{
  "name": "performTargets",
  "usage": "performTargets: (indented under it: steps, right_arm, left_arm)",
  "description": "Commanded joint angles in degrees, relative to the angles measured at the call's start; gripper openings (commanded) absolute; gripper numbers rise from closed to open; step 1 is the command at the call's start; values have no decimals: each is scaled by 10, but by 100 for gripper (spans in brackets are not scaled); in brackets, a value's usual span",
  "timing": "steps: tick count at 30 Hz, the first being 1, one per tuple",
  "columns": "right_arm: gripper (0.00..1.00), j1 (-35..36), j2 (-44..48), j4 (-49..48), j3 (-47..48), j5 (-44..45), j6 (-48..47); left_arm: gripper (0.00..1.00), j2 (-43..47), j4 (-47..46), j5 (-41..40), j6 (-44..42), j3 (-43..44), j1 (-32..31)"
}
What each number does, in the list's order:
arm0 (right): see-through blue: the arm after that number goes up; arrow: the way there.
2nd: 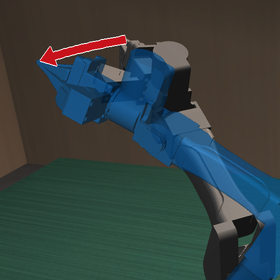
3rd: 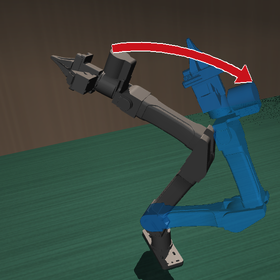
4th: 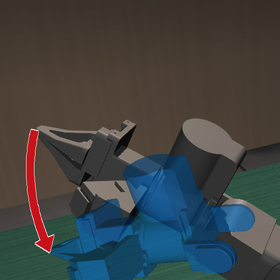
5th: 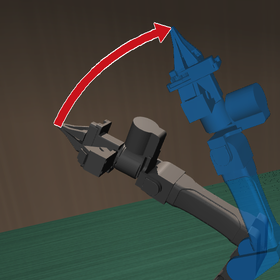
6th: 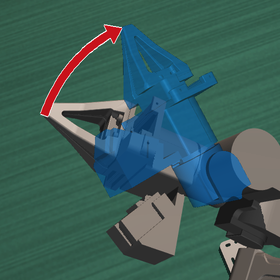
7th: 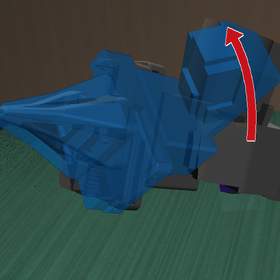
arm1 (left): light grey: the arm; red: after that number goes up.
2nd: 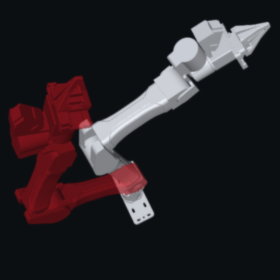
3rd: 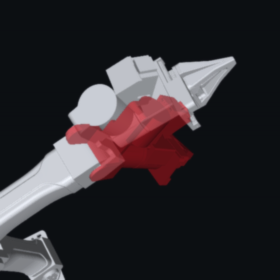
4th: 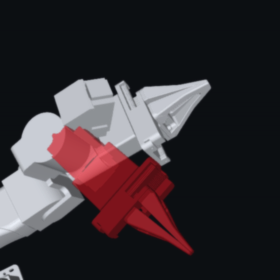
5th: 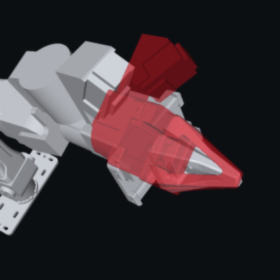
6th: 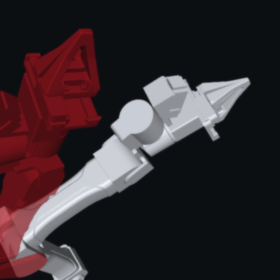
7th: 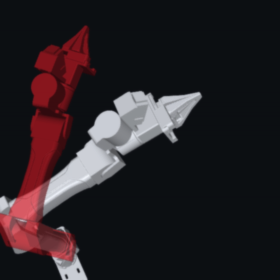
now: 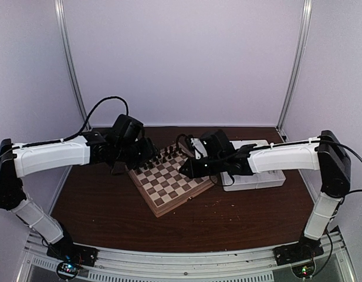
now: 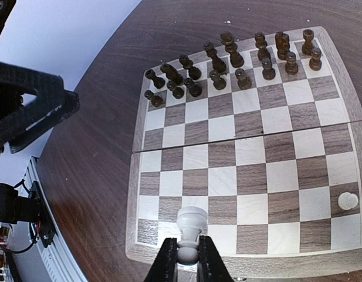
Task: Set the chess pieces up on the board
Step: Place the chess piece on the chessboard.
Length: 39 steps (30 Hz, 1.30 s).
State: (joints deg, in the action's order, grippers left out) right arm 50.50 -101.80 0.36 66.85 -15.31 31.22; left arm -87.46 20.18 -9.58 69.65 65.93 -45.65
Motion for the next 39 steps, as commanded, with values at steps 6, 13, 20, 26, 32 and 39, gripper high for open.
performTargets:
  steps: [6, 13, 20, 26, 32, 39]
  right_arm:
    - [4, 2, -77, 421, 244, -8, -97]
    - [5, 2, -168, 589, 380, 31, -143]
    - [5, 2, -225, 650, 451, 59, -158]
    - [6, 2, -274, 685, 503, 87, -170]
    - [6, 0, -321, 706, 545, 99, -179]
    - [17, 0, -339, 710, 572, 101, -181]
  left_arm:
    - [67, 88, -24, 1, -349, -75, 7]
    - [70, 141, -46, 14, -426, -123, 7]
    - [71, 160, -31, 0, -455, -133, 8]
    - [71, 177, -40, 2, -469, -155, 8]
    - [72, 192, -32, -5, -471, -173, 7]
    - [72, 208, -35, -12, -473, -188, 7]
